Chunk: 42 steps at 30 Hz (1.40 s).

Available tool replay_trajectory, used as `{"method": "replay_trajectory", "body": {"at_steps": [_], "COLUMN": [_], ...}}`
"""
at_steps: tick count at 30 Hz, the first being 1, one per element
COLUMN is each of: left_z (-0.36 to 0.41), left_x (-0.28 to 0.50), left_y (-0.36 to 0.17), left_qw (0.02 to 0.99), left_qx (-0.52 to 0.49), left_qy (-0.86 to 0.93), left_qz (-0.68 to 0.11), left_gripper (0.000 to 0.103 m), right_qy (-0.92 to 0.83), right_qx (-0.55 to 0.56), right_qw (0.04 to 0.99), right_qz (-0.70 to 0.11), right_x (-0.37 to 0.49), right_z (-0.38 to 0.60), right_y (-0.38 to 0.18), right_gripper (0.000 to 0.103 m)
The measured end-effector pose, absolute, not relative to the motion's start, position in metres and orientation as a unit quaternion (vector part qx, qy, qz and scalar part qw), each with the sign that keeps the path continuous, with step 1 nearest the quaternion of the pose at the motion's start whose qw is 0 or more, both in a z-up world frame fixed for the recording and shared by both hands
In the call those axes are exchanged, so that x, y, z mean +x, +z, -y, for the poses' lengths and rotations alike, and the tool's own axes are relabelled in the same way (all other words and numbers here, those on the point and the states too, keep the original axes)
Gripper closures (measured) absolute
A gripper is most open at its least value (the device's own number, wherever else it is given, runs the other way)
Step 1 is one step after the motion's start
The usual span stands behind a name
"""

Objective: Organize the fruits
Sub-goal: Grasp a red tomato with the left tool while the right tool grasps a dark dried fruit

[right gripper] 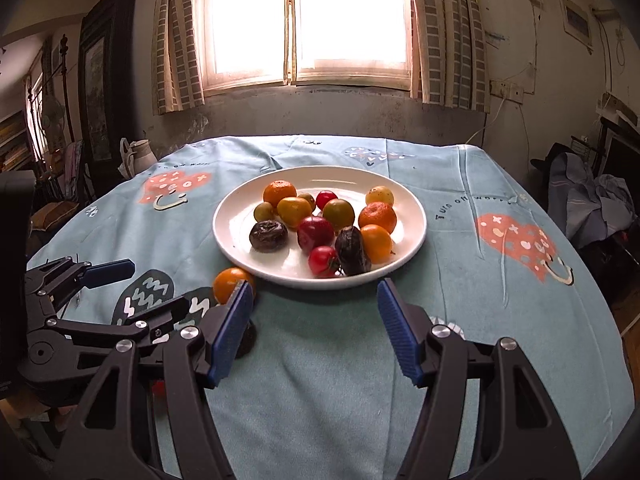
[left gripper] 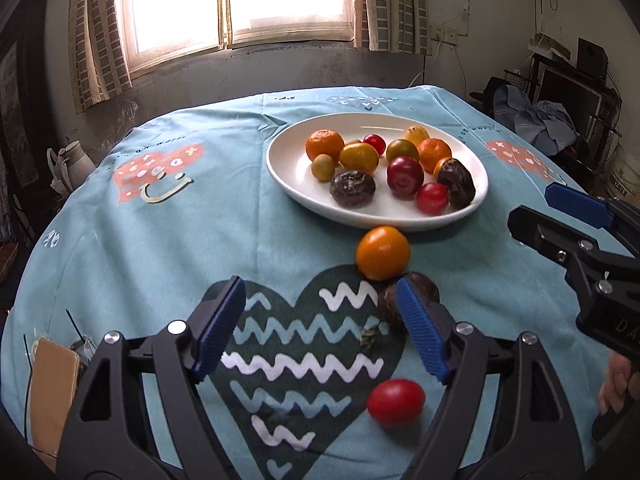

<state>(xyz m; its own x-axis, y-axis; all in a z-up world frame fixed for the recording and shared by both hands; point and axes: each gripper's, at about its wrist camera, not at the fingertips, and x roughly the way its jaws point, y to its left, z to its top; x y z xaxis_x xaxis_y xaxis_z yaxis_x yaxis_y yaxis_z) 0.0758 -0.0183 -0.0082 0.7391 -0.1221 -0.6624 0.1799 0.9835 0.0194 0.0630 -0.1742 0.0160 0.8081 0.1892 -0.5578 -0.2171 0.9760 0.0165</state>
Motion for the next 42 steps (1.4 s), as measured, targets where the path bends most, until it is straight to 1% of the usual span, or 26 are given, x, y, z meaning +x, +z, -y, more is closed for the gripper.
{"method": "replay_trajectory", "body": {"at_steps": [6,11,16,19,22,24,25,27,31,34,38,42], "left_z": [0.028,0.036,0.036,0.038,0.041,0.044,0.044,0.045,0.045,0.043,0.032,0.021], "left_x": [0.047,0.049,0.049,0.049,0.048,0.048,0.049,0.05,0.05,0.05,0.051,0.057], "left_y": [-0.02,-0.028,-0.03,-0.031,-0.032,-0.033,-0.035,-0.037,-0.04,-0.039,-0.032,-0.032], "left_qw": [0.917,0.906,0.904,0.901,0.898,0.893,0.891,0.887,0.885,0.886,0.896,0.899], "left_qx": [0.068,0.083,0.08,0.08,0.083,0.085,0.085,0.086,0.086,0.082,0.064,0.05], "left_qy": [-0.129,-0.142,-0.15,-0.159,-0.17,-0.178,-0.181,-0.184,-0.185,-0.183,-0.169,-0.145], "left_qz": [-0.37,-0.389,-0.392,-0.394,-0.398,-0.404,-0.408,-0.415,-0.42,-0.418,-0.406,-0.41], "left_gripper": [0.021,0.021,0.022,0.028,0.037,0.048,0.051,0.06,0.064,0.072,0.072,0.072], "right_qy": [0.097,0.095,0.1,0.099,0.099,0.098,0.098,0.098,0.1,0.108,0.136,0.155], "right_qx": [-0.001,0.035,0.033,0.034,0.036,0.035,0.035,0.035,0.035,0.034,0.024,0.015], "right_qw": [0.951,0.944,0.943,0.941,0.939,0.939,0.939,0.938,0.937,0.935,0.926,0.921], "right_qz": [-0.295,-0.314,-0.315,-0.322,-0.327,-0.328,-0.329,-0.33,-0.332,-0.336,-0.351,-0.358], "right_x": [0.059,0.066,0.063,0.065,0.067,0.067,0.067,0.067,0.067,0.067,0.067,0.066], "right_z": [0.188,0.2,0.196,0.196,0.197,0.197,0.197,0.197,0.196,0.191,0.179,0.168], "right_y": [0.015,0.012,0.012,0.01,0.008,0.008,0.008,0.007,0.006,0.002,-0.004,-0.007], "right_gripper": [0.037,0.037,0.037,0.037,0.037,0.037,0.037,0.037,0.037,0.037,0.037,0.037]}}
